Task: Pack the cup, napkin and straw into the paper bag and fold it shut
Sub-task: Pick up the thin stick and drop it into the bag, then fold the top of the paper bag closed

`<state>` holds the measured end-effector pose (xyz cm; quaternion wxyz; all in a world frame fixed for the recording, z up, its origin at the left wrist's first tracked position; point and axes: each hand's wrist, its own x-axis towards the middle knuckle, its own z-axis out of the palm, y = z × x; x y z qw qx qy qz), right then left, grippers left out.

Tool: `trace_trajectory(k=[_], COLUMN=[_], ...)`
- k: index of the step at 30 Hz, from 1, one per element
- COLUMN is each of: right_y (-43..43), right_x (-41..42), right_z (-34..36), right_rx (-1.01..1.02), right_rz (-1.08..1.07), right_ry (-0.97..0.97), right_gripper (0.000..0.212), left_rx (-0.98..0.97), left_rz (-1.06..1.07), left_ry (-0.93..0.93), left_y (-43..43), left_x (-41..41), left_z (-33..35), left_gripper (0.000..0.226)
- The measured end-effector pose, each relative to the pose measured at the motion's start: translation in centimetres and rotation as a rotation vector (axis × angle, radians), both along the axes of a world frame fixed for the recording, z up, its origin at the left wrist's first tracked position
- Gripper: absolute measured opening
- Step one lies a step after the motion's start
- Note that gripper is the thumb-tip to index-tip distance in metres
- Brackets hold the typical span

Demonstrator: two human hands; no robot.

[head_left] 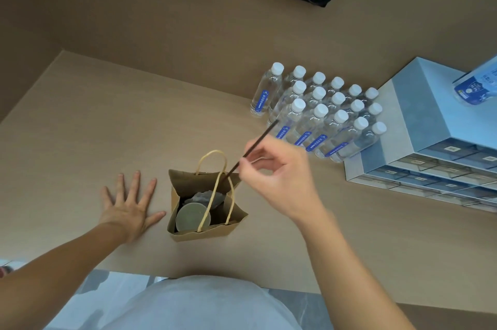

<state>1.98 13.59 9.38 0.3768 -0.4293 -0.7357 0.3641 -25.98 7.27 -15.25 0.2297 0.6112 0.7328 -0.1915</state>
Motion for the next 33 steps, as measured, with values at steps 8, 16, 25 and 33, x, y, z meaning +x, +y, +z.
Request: trace_trajectory(k=[8,16,25,33], right_y=[-0.4,-0.8,-1.3,-1.8], right_x=[-1.4,-0.8,-0.2,5.1], right_z=[-2.1,-1.4,-1.3,-3.1], right_rx=[0.073,-0.004,-0.002,-0.424], right_rz=[0.012,0.025,0.016,-0.024], right_ry=[-0.239,-0.13,-0.072,-0.17], right_gripper=[0.011,0.013,0.013,0.022], left_rx=[0.04,0.066,0.052,0.26], left_rz=[-0.001,-0.014,-0.027,0.222], left_ry=[0.019,0.035,0.04,-0.717], left_y=[-0.2,-0.2,-0.2,-1.4], left_x=[-0.1,-0.2,-0.3,0.1], left_z=[-0.2,-0.8,-0.7,7.2], left_gripper=[0.087,0.086,0.086,0.035])
